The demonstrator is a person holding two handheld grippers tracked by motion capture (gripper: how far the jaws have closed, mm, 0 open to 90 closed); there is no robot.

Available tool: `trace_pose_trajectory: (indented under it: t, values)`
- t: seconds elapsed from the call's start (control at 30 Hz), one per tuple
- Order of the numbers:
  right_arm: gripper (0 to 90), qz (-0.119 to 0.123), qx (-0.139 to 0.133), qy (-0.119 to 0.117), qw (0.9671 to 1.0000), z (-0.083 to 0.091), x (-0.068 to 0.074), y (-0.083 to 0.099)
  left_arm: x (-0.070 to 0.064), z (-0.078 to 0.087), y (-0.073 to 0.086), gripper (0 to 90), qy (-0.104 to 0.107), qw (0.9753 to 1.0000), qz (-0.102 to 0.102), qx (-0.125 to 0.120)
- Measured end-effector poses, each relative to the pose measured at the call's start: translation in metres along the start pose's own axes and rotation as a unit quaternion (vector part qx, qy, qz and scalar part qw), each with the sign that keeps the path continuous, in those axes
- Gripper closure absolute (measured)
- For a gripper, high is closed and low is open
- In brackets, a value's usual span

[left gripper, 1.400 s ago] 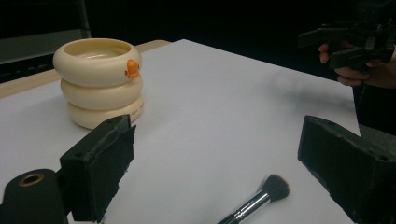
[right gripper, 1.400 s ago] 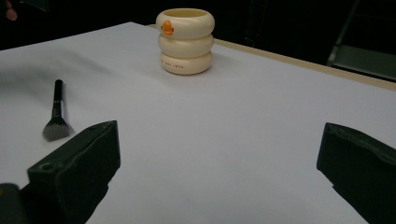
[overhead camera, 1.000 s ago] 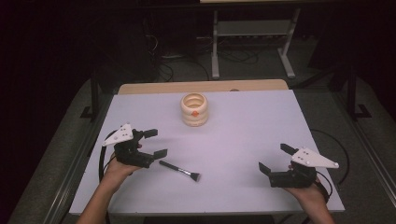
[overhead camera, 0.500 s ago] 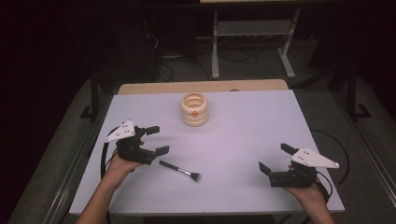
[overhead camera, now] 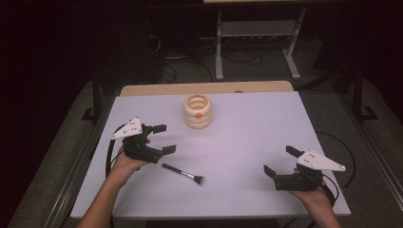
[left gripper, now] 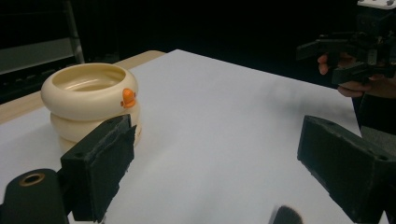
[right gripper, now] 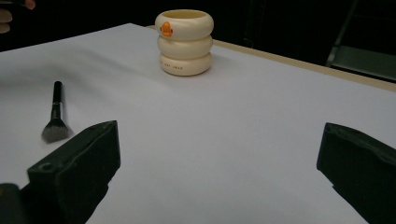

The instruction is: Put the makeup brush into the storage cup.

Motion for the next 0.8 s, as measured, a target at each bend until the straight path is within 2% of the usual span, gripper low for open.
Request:
trace_pose_trajectory:
  t: [0.27,0.37,0.77,0.8]
  values:
    - [0.0,0.0,-0.001,-0.001,1.0,0.0,0.0,0.0,0.0,-0.006,-0.005,10.2,0.007,1.0,-0.005,0.002]
    - [0.0,-0.001,-0.001,0.001,1.0,0.001,-0.001,0.0,0.0,-0.008,-0.005,10.2,0.01,0.9998,-0.009,0.012]
    - [0.0,-0.003,0.001,-0.002,1.0,0.0,0.0,0.0,0.001,-0.013,-0.005,10.2,0.018,0.9994,-0.014,0.028]
    - [0.0,-0.003,0.001,-0.002,1.0,-0.001,0.0,0.0,0.0,-0.014,-0.005,10.2,0.02,0.999,-0.017,0.036]
Point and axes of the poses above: each handheld gripper's, and its own axes: z roughly backward along the jaws, y roughly out of its underside, x roughly to its left, the point moved 10 cm from there along -z, roughly forward along the jaws, and after that the axes turned 5 degrees about -x, right-handed, at the moved point
